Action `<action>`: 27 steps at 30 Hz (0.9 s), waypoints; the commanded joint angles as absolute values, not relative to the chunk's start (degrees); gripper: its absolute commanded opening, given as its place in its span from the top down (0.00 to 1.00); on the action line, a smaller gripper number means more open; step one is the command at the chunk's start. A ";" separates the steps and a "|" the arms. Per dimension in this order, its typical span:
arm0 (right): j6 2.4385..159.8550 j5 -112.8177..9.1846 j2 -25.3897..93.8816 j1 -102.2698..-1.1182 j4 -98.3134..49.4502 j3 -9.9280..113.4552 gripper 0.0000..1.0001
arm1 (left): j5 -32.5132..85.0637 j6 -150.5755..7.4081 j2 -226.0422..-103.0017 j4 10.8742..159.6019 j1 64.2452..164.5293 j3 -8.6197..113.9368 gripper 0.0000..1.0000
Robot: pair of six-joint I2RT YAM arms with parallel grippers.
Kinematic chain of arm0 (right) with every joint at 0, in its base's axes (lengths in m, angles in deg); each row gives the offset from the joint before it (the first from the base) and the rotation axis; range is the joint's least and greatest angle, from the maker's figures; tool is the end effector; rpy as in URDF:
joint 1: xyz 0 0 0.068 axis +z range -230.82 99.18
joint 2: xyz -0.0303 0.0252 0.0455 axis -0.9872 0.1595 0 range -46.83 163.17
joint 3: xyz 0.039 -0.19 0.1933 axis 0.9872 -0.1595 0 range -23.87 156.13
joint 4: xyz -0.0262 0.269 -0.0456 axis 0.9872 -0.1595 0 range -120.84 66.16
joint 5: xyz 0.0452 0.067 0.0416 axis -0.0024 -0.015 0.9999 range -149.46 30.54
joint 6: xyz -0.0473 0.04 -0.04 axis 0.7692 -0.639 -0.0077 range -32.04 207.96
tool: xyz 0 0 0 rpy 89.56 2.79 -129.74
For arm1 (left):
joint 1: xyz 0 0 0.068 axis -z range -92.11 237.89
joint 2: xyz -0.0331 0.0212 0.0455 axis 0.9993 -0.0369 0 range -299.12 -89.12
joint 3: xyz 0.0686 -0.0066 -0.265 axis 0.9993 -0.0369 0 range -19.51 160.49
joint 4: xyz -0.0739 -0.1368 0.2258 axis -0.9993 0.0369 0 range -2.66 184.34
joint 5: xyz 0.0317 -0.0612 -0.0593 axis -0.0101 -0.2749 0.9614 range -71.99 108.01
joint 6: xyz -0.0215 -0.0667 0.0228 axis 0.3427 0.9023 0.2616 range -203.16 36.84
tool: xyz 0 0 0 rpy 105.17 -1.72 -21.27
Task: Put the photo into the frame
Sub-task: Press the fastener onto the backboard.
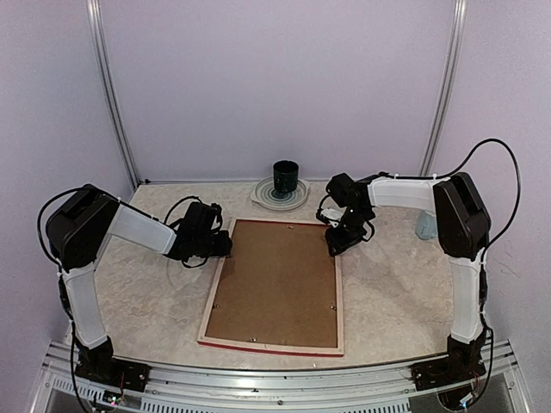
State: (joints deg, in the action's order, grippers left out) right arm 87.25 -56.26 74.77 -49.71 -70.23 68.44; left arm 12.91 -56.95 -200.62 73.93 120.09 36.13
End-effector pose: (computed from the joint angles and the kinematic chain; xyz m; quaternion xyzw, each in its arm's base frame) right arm 0.3811 0.2340 0.1338 -0.2634 0.9562 0.0607 0.1121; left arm 0.3512 -0.2149 0.0885 0.0299 0.9139 -0.1610 0.3714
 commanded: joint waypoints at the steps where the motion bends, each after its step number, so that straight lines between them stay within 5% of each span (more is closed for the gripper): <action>1: 88.28 -55.64 75.61 -48.22 -71.41 69.83 0.62 | 16.61 -58.47 -204.43 80.38 120.23 34.30 0.85; 17: 88.23 -58.20 77.50 -46.79 -72.10 69.87 0.70 | 16.69 -58.63 -204.20 80.15 120.23 34.11 0.87; 23: 88.15 -58.45 75.17 -46.81 -71.71 69.66 0.46 | 15.82 -58.47 -202.87 79.66 120.15 33.39 0.81; 27: 88.22 -57.86 72.47 -46.87 -70.96 69.65 0.34 | 15.04 -58.13 -200.39 78.86 120.14 32.18 0.65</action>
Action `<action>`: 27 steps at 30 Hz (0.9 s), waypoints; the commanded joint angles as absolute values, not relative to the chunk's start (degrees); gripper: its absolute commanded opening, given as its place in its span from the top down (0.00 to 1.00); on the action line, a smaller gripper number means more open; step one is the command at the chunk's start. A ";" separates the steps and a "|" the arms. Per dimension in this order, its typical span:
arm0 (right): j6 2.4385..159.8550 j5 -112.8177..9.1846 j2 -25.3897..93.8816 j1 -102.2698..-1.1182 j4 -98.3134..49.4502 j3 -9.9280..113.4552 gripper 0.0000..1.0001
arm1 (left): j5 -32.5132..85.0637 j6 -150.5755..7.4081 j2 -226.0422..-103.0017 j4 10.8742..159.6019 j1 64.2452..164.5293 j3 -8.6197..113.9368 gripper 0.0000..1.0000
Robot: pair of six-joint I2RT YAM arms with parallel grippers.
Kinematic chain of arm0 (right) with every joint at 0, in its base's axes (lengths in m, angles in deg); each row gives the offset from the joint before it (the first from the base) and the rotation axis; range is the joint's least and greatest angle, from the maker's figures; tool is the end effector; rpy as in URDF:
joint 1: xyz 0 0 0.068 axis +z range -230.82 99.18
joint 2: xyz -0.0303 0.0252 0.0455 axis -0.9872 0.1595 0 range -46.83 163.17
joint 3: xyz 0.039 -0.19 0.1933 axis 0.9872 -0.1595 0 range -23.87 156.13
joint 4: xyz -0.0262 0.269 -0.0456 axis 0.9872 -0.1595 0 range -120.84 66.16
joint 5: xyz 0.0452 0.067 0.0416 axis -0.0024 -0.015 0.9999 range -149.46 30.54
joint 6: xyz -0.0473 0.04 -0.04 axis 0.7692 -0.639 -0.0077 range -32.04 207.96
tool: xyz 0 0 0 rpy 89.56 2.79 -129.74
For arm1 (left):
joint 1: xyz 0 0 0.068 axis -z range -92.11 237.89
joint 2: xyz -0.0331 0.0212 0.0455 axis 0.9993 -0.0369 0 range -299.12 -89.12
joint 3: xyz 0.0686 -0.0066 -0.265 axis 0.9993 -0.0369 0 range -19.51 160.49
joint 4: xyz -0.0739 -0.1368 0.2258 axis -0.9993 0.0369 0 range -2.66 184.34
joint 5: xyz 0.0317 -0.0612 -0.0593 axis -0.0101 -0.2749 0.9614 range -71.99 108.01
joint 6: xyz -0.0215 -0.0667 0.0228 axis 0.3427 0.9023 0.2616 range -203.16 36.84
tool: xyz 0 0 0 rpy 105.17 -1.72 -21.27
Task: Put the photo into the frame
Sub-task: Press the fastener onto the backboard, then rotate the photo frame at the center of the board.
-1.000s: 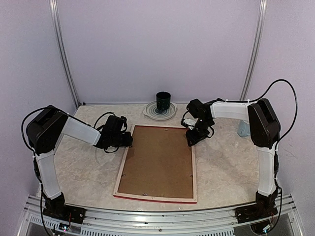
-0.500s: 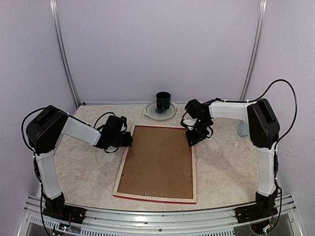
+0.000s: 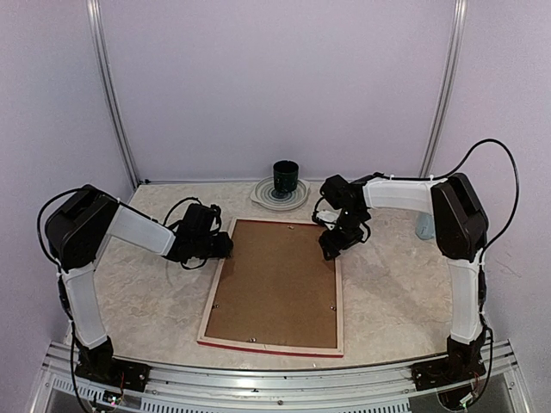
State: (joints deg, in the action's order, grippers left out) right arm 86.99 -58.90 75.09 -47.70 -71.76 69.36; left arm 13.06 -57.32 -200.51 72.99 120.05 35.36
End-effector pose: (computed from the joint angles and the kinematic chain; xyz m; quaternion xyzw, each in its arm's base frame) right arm 0.3741 0.2448 0.1351 -0.2756 0.9542 0.0388 0.1100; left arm 0.3495 -0.2136 0.0869 0.0329 0.9129 -0.1618 0.3734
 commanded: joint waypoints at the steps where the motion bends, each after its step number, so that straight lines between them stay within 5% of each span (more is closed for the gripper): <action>1: 88.22 -57.80 71.83 -46.89 -70.76 69.57 0.32 | 15.05 -58.00 -199.31 78.76 120.08 31.91 0.61; 12: 83.90 -58.13 67.63 -48.75 -66.95 68.23 0.15 | 11.18 -54.88 -185.16 80.87 120.34 28.48 0.03; 18: 81.16 -56.96 65.66 -51.84 -62.13 67.42 0.01 | 7.48 -50.98 -173.15 86.33 126.20 24.43 0.01; 27: 78.82 -50.69 68.49 -57.47 -56.07 72.48 0.01 | 3.48 -38.84 -158.35 101.66 143.96 17.46 0.01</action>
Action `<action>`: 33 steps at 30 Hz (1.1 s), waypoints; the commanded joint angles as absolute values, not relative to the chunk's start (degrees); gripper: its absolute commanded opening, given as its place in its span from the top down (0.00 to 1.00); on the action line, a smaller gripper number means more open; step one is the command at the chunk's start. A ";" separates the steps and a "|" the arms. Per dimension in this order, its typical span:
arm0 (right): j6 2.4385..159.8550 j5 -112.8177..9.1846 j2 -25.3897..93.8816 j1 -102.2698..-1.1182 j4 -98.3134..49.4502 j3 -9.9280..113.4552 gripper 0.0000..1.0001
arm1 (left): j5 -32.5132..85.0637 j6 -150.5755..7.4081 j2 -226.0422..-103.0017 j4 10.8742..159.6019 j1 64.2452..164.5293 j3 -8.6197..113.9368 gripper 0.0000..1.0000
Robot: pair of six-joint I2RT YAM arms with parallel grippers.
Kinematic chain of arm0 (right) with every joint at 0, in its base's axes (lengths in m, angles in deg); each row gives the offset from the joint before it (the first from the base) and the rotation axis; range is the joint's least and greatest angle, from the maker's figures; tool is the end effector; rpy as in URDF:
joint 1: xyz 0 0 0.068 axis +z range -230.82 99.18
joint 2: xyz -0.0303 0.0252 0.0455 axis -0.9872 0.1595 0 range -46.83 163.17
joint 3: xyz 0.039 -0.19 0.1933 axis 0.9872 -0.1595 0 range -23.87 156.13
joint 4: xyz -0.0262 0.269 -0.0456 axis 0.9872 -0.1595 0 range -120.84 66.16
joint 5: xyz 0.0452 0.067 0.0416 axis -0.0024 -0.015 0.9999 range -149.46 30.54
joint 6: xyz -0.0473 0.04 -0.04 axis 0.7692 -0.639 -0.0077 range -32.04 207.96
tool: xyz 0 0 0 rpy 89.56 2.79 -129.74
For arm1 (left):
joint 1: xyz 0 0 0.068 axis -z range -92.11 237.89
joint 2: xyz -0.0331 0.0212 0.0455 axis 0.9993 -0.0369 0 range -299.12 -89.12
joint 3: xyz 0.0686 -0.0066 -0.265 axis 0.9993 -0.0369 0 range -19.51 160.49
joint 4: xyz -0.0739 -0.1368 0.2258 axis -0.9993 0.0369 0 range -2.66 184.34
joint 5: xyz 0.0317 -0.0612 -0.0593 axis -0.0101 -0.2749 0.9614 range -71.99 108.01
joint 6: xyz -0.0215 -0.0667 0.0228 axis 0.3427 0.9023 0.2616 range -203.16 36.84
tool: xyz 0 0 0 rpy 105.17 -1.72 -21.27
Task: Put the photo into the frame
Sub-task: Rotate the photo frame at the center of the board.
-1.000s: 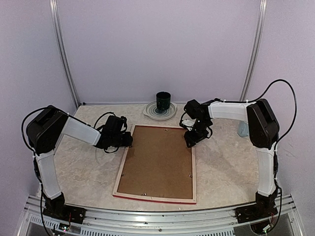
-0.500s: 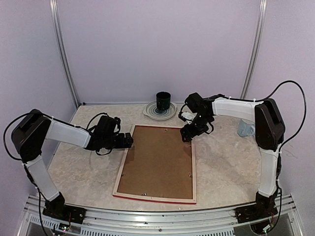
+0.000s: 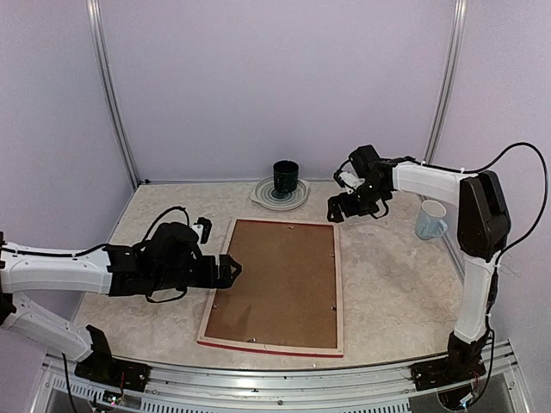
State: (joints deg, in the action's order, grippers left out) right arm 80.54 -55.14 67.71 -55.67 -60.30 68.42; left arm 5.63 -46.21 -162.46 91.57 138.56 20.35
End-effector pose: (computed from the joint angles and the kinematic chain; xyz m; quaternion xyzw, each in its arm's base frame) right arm 0.4166 0.2007 0.1965 -0.1583 0.9492 0.1103 0.2484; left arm 0.1995 -0.2229 0.1928 0.0594 0.8917 -0.2334 0.3832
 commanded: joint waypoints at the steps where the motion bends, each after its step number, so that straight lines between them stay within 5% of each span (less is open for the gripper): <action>1: 78.76 -49.70 69.36 -57.86 -55.87 73.64 0.01 | 2.98 -37.34 -157.38 103.61 146.80 17.00 0.01; 17: 79.97 -43.78 84.20 -58.58 -58.27 89.11 0.02 | 16.38 -25.74 -151.58 114.58 170.23 16.34 0.01; 33: 83.04 -38.65 86.58 -58.58 -55.17 85.95 0.04 | 13.63 -25.86 -158.42 109.32 165.98 12.50 0.01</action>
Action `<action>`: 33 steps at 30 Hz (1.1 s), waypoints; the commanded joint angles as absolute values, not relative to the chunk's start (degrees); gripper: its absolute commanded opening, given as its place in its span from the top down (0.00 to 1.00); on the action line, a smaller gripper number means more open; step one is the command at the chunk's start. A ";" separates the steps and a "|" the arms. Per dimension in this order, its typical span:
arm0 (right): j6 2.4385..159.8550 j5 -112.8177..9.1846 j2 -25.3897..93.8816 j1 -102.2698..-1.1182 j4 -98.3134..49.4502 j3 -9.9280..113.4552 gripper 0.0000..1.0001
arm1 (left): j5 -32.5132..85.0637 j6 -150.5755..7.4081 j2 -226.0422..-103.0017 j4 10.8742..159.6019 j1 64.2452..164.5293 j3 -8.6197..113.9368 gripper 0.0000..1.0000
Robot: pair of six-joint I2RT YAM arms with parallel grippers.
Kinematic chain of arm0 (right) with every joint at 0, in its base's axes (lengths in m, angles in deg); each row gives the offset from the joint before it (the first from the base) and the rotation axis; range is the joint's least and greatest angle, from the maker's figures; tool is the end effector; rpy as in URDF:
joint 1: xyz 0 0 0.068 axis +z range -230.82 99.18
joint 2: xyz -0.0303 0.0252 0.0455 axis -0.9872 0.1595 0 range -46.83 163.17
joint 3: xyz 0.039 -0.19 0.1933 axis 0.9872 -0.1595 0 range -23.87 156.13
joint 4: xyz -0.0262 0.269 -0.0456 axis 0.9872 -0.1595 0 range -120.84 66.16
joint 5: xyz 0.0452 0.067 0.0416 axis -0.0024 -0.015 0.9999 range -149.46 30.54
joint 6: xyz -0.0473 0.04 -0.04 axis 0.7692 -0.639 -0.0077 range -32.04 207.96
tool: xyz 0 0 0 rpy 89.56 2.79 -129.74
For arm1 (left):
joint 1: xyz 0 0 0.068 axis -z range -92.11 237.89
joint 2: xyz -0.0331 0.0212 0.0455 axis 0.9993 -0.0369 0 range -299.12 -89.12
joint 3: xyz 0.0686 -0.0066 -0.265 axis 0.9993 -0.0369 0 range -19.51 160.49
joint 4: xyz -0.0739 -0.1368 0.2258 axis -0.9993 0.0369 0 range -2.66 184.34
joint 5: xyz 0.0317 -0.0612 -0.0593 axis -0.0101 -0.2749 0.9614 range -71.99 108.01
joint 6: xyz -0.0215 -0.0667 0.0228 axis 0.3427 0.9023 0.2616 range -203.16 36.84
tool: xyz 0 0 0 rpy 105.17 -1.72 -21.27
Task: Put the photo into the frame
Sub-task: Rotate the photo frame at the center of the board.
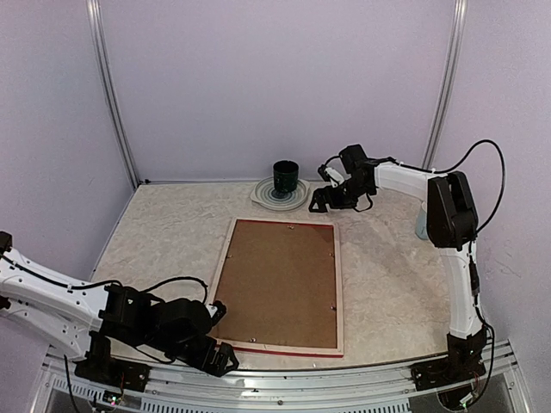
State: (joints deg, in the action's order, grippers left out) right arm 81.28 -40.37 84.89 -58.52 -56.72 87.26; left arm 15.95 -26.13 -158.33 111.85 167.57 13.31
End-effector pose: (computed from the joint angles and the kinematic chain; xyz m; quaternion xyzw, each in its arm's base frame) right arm 0.4903 0.2228 0.1703 -0.1787 0.9208 0.2297 0.2598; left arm 0.0443 -0.2313 0.1378 0.1856 0.9498 -0.2270 0.1089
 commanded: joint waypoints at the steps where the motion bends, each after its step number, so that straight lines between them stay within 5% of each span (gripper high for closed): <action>1: 83.31 -38.65 86.78 -58.58 -55.00 85.91 0.04 | 13.53 -25.98 -158.23 108.71 165.49 12.22 0.01; 14: 84.27 -31.39 92.24 -60.08 -54.67 86.76 0.07 | 12.30 -25.82 -158.22 104.72 163.13 11.42 0.01; 33: 81.98 -33.24 82.41 -60.07 -47.18 66.69 0.11 | 9.03 -26.79 -157.56 106.04 161.01 14.43 0.01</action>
